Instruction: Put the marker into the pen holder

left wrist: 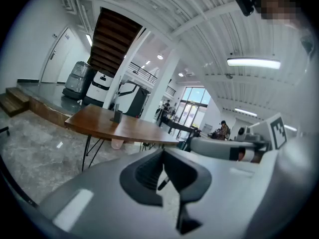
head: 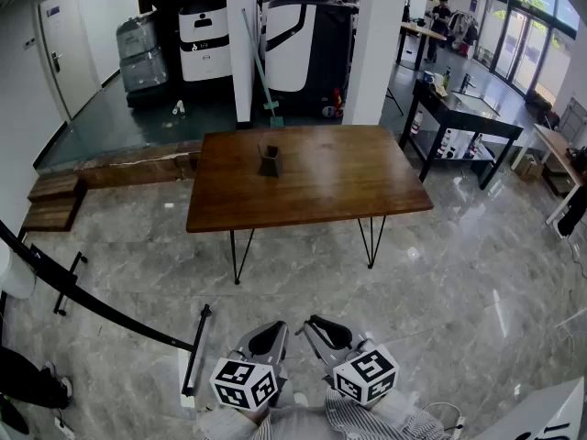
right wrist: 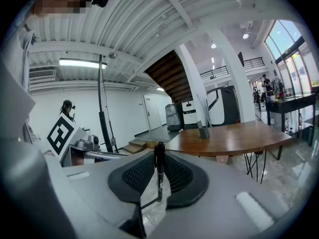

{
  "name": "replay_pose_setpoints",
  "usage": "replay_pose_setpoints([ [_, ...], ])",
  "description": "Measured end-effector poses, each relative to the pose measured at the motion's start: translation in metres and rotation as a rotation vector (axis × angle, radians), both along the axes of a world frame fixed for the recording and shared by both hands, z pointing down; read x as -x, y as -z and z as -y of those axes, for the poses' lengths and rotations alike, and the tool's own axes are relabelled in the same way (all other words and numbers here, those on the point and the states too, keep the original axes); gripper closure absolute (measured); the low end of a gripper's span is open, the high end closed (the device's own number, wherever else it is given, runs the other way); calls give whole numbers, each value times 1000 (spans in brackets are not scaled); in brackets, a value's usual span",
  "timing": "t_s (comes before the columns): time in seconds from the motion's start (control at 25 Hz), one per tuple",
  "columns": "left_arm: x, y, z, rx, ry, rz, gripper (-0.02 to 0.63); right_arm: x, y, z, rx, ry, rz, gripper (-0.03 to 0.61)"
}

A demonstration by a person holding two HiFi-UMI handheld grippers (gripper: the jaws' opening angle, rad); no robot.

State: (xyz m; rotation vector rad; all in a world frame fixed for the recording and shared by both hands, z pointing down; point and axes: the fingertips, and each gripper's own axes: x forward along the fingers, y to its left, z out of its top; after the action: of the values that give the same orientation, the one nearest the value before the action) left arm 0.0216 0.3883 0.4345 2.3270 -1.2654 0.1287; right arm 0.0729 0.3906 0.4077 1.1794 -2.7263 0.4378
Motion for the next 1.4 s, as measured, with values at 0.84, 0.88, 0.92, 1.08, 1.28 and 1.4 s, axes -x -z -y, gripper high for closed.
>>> replay_pose_setpoints([
  [0.84,50,4,281,-19,-63,10,606,47,5,277,-38,-60,32,520],
  [0.88,55,6,299,-19,-62,6,606,50,7,294,-40,-62,33,520],
  [0.92,58,8,315,-18,-63,4,606,53,9,310,-42,-64,34,520],
  [1.08,65,8,366,-3,-81,-1,606,63,17,362,-44,-76,34,520],
  [1.28,65,-8,403,40,-101,-12,606,72,4,398,-19,-65,16,520],
  [1.4,66,-13,421,55,-98,-12,606,72,2,419,-14,-64,15,520],
])
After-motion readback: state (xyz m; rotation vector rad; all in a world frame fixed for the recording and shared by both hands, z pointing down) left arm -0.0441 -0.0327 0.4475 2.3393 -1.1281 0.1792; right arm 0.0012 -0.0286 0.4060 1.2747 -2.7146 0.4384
